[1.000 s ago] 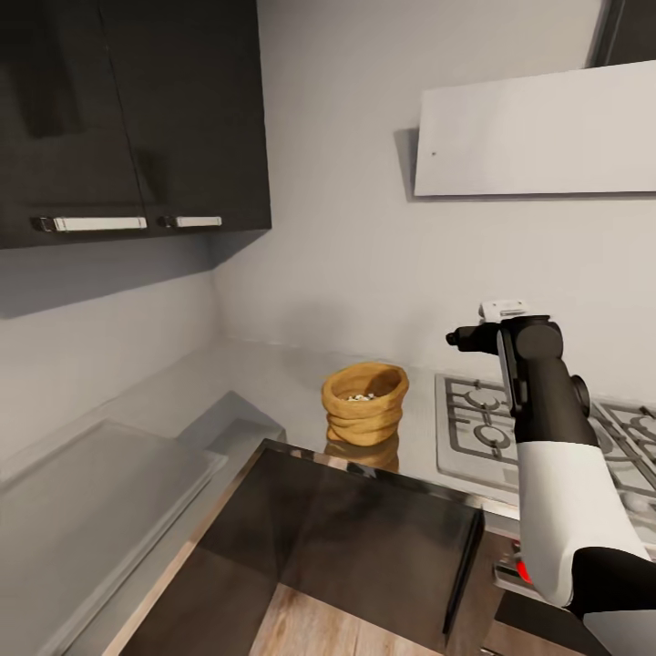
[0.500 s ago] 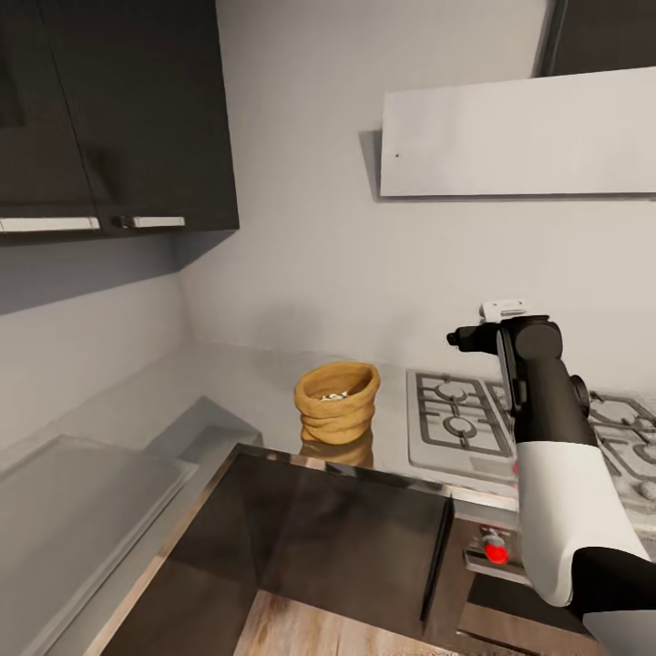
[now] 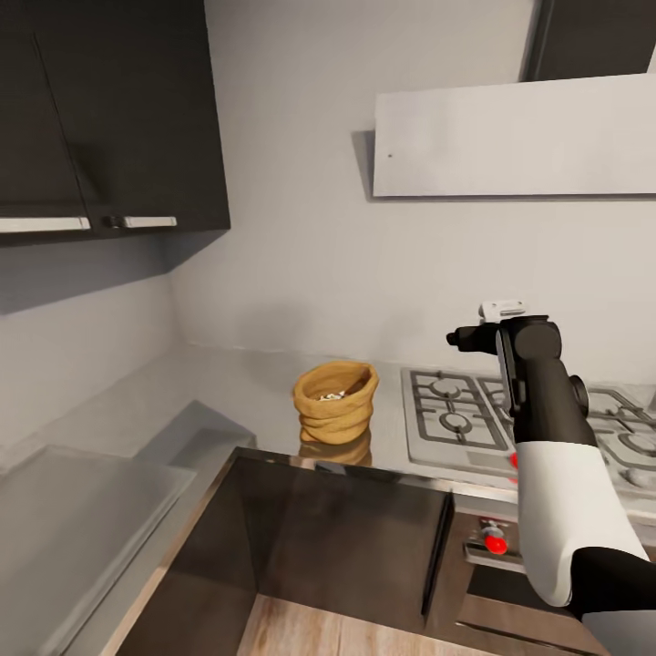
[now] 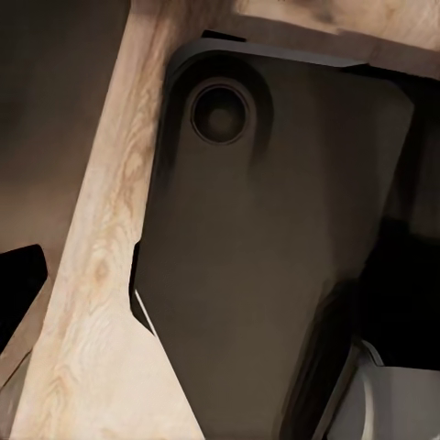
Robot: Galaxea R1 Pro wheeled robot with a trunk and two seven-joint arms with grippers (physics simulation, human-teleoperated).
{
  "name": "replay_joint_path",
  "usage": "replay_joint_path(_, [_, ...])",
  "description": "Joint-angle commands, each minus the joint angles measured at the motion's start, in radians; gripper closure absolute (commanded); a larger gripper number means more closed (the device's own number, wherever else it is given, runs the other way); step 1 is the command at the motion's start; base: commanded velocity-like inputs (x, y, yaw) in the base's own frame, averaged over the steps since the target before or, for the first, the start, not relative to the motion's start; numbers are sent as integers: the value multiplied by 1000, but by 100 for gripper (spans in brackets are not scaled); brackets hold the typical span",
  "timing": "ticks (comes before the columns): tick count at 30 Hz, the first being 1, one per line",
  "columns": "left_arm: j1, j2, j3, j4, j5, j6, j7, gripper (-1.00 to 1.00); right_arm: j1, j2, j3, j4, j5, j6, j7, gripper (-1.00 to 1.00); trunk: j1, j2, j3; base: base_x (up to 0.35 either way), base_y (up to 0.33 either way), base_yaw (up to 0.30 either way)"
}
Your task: In the kitchen, take the popcorn bag from the countertop, put it into the microwave, and heat it until the popcorn is cooked so the cooked popcorn ends up inside the bag.
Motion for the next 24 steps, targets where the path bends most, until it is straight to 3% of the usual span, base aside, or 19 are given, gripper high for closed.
replay_joint_path(1, [0,-1,-1,-2,6,-1,2,-100,-1,0,-1,-1,11,3,10,-100,0,-1,-1,0,210,0])
replay_joint_path(7, [0,0,-1,-2,6,-1,2,-100,-1,0,-1,-1,14,3,9,-100,0,-1,-1,0,41,0])
replay_joint_path(11, [0,-1,0,-5,7,-8,3,-100,-24,23,-19,22,-10,3,-14,-100,0,-1,-1,0,0,0])
replay_joint_path(13, [0,-1,0,-5,7,-9,2,-100,-23,34,-7,33,-24,3,-13,-100,0,-1,-1,0,0,0])
replay_joint_path(20, [0,-1,0,-5,8,-9,2,-100,15,74,32,18,6,3,26,-100,0,-1,-1,0,0,0])
replay_joint_path(24, [0,-1,0,-5,8,-9,2,-100,-3,96,50,40,23,3,3,-100,0,-1,-1,0,0,0])
